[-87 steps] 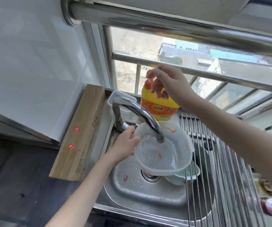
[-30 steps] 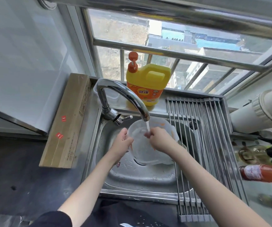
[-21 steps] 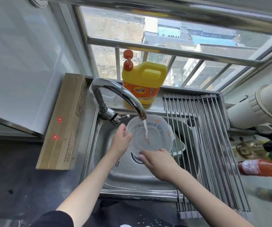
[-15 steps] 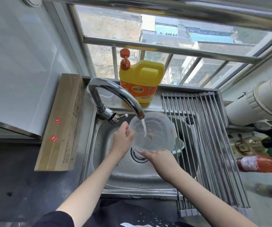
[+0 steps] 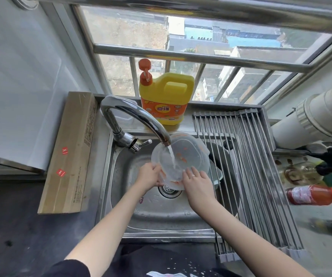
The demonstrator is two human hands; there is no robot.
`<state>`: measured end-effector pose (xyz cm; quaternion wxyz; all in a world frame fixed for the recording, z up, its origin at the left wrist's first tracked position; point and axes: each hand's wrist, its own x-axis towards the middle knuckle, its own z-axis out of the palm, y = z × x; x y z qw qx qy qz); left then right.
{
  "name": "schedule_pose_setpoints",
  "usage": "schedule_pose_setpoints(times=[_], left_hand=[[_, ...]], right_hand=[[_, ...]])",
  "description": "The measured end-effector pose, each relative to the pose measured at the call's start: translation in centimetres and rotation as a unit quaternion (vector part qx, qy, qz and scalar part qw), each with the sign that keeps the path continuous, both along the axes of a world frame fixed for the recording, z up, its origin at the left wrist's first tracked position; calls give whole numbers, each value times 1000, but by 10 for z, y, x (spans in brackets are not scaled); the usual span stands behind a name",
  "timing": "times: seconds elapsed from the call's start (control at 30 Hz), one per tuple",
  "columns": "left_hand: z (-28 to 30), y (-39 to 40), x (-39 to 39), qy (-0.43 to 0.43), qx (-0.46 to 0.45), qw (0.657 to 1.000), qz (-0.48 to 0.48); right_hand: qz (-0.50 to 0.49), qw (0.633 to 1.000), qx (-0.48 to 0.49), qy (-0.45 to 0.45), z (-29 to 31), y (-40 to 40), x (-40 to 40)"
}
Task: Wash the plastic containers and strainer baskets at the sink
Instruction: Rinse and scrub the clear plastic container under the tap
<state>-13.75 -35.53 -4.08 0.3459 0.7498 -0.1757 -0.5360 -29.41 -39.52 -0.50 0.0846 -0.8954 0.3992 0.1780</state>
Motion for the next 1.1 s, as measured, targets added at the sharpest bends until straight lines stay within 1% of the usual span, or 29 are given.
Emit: schedule_pose_setpoints(times=[0.07, 0.1, 0.13, 0.2, 0.23, 0.3, 0.37, 0.4, 0.43, 0.47, 0.5, 0.57, 0.6, 0.63, 0.67, 0.7, 0.73, 0.77, 0.8, 0.83, 0.87, 0.9, 0.93, 1.0, 1.03, 1.07, 1.1], left_hand=[[1, 0, -1, -19, -6, 1000, -6], [3, 0, -2, -28, -9, 999, -12], [5, 0, -3, -39, -13, 999, -20], [8, 1, -6, -65, -21, 997, -32], [12, 1, -7, -80, -28, 996, -41], [18, 1, -10, -129, -40, 988, -78], [23, 0, -9, -184, -29, 977, -105], [25, 1, -9, -192, -22, 975, -109], [24, 2, -8, -187, -20, 974, -123], [21, 4, -8, -157, -14, 979, -130], [21, 5, -9, -123, -7, 984, -126], [19, 6, -8, -72, 16, 991, -115], [19, 5, -9, -58, 25, 991, -114], [21, 3, -9, -50, 28, 992, -115], [23, 2, -9, -44, 29, 992, -115], [23, 2, -9, -41, 31, 992, -116], [22, 3, -9, -40, 36, 991, -121], [20, 5, -8, -38, 47, 990, -128], [18, 9, -7, -37, 62, 988, -133], [16, 11, -6, -37, 75, 987, -135], [13, 13, -4, -39, 83, 987, -132], [11, 15, -4, -43, 86, 987, -128], [10, 15, -3, -46, 87, 987, -123], [10, 15, -4, -45, 86, 987, -126], [10, 16, -4, -43, 88, 986, -132], [11, 18, -5, -39, 88, 987, -131], [12, 19, -5, -38, 85, 988, -126]], right_hand=[[-24, 1000, 8, -13, 0, 1, 5], [-42, 999, 28, -20, -3, 3, 4], [-80, 994, 71, -14, -3, 2, 7], [-117, 988, 97, -34, -5, -3, 16], [-109, 987, 113, -45, -10, -4, 21], [-58, 981, 175, -55, -14, -2, 31], [-37, 953, 279, -114, -10, 2, 36], [-41, 934, 326, -137, -6, -1, 34], [-37, 920, 365, -141, -5, -7, 29], [-6, 923, 365, -125, -5, -16, 23], [9, 941, 321, -103, -7, -27, 18], [-30, 979, 185, -81, -20, -47, 9], [-62, 985, 144, -72, -25, -51, 8], [-72, 987, 134, -52, -30, -48, 12], [-41, 987, 149, -31, -34, -40, 19], [11, 983, 182, -17, -37, -31, 24], [63, 974, 218, -6, -39, -23, 26], [88, 965, 248, 3, -38, -20, 26], [95, 965, 245, 15, -40, -25, 23], [79, 974, 212, 26, -44, -33, 18], [47, 984, 166, 40, -47, -37, 14], [21, 988, 143, 59, -48, -37, 12], [22, 986, 154, 63, -49, -32, 14], [65, 962, 258, 64, -49, -17, 20], [83, 950, 294, 63, -47, -13, 20], [81, 953, 287, 56, -49, -16, 19], [57, 967, 244, 41, -52, -22, 17]])
